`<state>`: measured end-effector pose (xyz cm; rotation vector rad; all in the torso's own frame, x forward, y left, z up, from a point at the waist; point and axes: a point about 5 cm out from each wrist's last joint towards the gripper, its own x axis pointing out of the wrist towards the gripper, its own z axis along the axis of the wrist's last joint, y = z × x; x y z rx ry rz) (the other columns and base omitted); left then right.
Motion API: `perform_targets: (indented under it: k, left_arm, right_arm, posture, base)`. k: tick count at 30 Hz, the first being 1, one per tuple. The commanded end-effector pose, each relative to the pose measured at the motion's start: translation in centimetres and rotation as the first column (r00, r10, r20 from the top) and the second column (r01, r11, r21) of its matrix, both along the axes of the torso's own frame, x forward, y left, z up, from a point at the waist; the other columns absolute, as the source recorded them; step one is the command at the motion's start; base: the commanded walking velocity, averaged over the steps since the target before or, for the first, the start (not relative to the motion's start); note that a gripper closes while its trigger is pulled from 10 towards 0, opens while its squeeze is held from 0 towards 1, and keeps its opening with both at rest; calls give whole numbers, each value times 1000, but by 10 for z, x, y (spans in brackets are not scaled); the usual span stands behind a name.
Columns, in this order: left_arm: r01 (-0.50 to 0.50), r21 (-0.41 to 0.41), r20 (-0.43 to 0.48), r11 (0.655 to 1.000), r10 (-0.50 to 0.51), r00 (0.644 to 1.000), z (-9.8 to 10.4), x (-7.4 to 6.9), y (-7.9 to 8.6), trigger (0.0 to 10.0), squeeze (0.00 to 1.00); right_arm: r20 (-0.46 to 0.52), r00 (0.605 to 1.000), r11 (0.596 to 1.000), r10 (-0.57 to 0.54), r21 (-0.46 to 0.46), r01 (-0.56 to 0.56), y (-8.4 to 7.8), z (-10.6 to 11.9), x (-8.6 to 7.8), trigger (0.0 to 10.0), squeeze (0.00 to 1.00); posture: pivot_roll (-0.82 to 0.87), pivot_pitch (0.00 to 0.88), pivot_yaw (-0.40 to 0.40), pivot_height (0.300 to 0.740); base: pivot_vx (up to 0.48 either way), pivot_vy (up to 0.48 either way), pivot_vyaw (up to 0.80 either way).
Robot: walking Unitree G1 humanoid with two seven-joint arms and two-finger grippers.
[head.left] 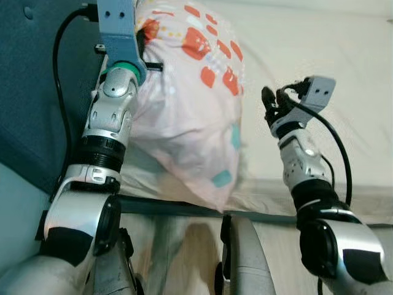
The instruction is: Clean up the room
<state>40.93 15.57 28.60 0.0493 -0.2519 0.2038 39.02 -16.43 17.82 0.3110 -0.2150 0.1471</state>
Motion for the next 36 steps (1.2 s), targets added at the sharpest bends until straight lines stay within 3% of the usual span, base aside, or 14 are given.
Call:
perform_targets:
  k: [1, 7, 8, 13, 17, 19, 21, 23, 28, 29, 30, 32, 33, 36]
  left_arm:
    - [-106, -5, 121, 994, 105, 987, 25, -2, 14, 0, 0]
    - [-295, -25, 116, 955, 295, 948, 20, -3, 41, 0, 0]
    - [-407, -53, 118, 912, 410, 904, 18, -6, 58, 0, 0]
    - [-496, -81, 108, 865, 502, 858, 14, -8, 71, 0, 0]
    - [-595, -143, -10, 791, 600, 800, -11, -15, 94, 0, 0]
    - [-603, -134, -35, 786, 604, 796, -19, -17, 98, 0, 0]
    - [-577, -91, -59, 811, 574, 817, -32, -18, 96, 0, 0]
    - [-475, 6, -117, 880, 473, 873, -58, -21, 82, 0, 0]
    - [-336, 143, -129, 931, 354, 926, -78, -28, 64, 0, 0]
    - [-289, 208, -97, 935, 314, 945, -80, -31, 58, 2353, 0]
    - [-256, 257, -61, 932, 280, 958, -81, -33, 53, 10000, 0]
    - [-239, 283, -38, 929, 259, 965, -82, -34, 49, 10000, 0]
    - [-217, 309, -3, 926, 229, 973, -80, -35, 46, 10000, 1000]
    - [-208, 332, 53, 920, 201, 978, -72, -39, 44, 10000, 1000]
  right_arm:
    - [-26, 999, 1000, 21, 9, -21, 6, -12, -4, 10000, 0]
    - [-52, 995, 996, 91, -5, -91, 29, -33, -15, 10000, 0]
    - [-72, 991, 993, 116, -10, -117, 38, -47, -22, 10000, 0]
    - [-92, 987, 991, 128, -12, -130, 41, -58, -29, 10000, 0]
    - [-108, 986, 992, 124, -8, -125, 41, -67, -36, 10000, 0]
    - [-109, 987, 992, 122, -9, -123, 40, -68, -38, 10000, 0]
    - [-113, 987, 993, 117, -10, -119, 39, -70, -39, 10000, 0]
    - [-126, 986, 994, 107, -15, -110, 35, -74, -42, 10000, 0]
    - [-137, 985, 994, 103, -20, -107, 31, -77, -43, 10000, 0]
    - [-138, 985, 994, 105, -21, -109, 32, -77, -43, 10000, 0]
    - [-136, 984, 993, 111, -22, -116, 34, -76, -43, 10000, 0]
    - [-134, 984, 992, 116, -23, -120, 36, -75, -42, 10000, 0]
    - [-126, 984, 991, 128, -31, -133, 39, -73, -42, 10000, 0]
    - [-104, 983, 986, 154, -55, -160, 44, -70, -43, 10000, 0]
  posture:
    - [-28, 53, 9, 531]
    - [-33, 54, 11, 531]
    - [-34, 55, 10, 531]
    - [-36, 59, 12, 531]
    - [-48, 72, 22, 531]
    - [-48, 73, 23, 531]
    - [-41, 83, 23, 531]
    - [-35, 89, 23, 531]
    - [-21, 95, 14, 531]
    - [-19, 95, 12, 531]
    - [-18, 95, 11, 531]
    - [-18, 95, 11, 531]
    - [-20, 95, 8, 531]
    - [-20, 96, 8, 531]
  base:
    - [0, 0, 0]
    - [0, 0, 0]
    - [0, 0, 0]
    - [0, 0, 0]
    - [0, 0, 0]
    - [0, 0, 0]
    - [0, 0, 0]
    - [0, 0, 0]
    - [0, 0, 0]
    - [0, 0, 0]
    - [0, 0, 0]
    - [0, 0, 0]
    - [0, 0, 0]
    - [0, 0, 0]
